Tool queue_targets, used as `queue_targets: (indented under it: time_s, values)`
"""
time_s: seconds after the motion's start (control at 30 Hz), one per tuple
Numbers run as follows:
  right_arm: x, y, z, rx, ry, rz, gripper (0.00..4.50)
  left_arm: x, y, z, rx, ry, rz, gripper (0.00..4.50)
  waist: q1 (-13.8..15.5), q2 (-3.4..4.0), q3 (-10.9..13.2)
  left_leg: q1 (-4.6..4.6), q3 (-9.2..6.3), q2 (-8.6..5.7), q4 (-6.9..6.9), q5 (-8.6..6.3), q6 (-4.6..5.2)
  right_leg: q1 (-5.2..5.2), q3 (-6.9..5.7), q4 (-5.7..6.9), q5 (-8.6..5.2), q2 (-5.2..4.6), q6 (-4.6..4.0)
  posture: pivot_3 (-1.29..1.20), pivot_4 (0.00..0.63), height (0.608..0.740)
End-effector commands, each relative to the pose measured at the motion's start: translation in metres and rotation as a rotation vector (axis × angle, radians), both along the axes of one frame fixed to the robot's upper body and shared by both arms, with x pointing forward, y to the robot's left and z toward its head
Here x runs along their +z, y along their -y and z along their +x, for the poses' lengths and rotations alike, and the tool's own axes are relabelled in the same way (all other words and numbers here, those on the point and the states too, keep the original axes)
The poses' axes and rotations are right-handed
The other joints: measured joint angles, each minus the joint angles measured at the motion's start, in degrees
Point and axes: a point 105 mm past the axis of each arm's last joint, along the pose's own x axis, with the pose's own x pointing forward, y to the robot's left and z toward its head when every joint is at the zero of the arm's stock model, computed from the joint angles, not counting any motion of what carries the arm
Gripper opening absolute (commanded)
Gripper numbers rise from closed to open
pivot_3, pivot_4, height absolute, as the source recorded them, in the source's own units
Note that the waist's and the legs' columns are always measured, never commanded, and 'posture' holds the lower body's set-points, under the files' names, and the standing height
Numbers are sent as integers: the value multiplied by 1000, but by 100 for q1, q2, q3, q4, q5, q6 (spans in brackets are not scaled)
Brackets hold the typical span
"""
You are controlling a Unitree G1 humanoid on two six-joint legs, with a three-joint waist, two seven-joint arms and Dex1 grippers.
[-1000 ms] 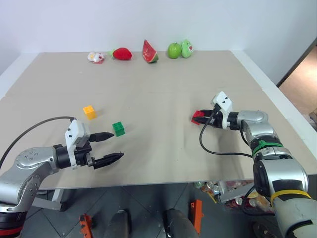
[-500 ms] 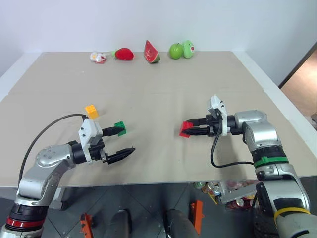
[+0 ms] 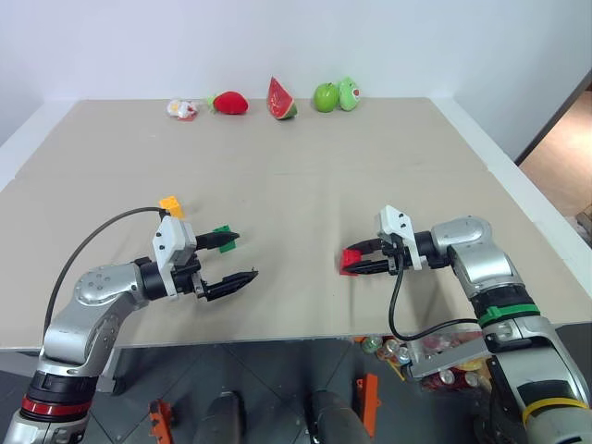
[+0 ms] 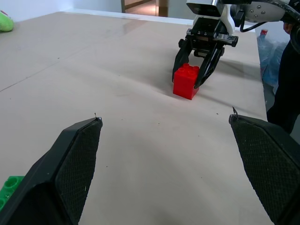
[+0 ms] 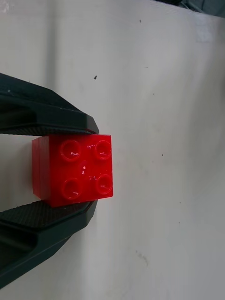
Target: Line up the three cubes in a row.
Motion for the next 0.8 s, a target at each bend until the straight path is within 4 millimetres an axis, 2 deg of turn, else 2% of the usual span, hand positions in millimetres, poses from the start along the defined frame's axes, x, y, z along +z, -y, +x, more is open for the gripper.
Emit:
queue_targets:
  time_s: [0.03, 0.37, 0.67, 0.8]
  values:
    - [15, 11, 4, -7, 38, -7, 1284, 8, -1, 0, -9, 33, -5, 4500, 0, 0, 0, 0, 0, 0, 0, 0, 1, 0, 0, 0, 0, 0, 0, 0, 150, 740]
    - [16, 20, -1, 40, 8, 7, 1284, 7, -9, 0, 12, 21, -6, 4500, 6, 0, 0, -2, 0, 3, -4, 0, 1, -2, -1, -2, -1, 2, 0, 0, 150, 740]
    - [21, 3, -3, 105, -1, 75, 1284, 10, -13, 1, 29, 24, -9, 4500, 3, 0, 0, -1, 0, 3, -2, 1, 1, -2, 0, -2, 0, 1, -1, 0, 150, 740]
    - [17, 4, -4, 114, -10, 52, 1284, 10, -14, 2, 33, 24, -10, 4500, 4, 0, 0, -3, 1, 2, -2, 1, 1, -2, -1, -2, 0, 0, 0, 0, 150, 740]
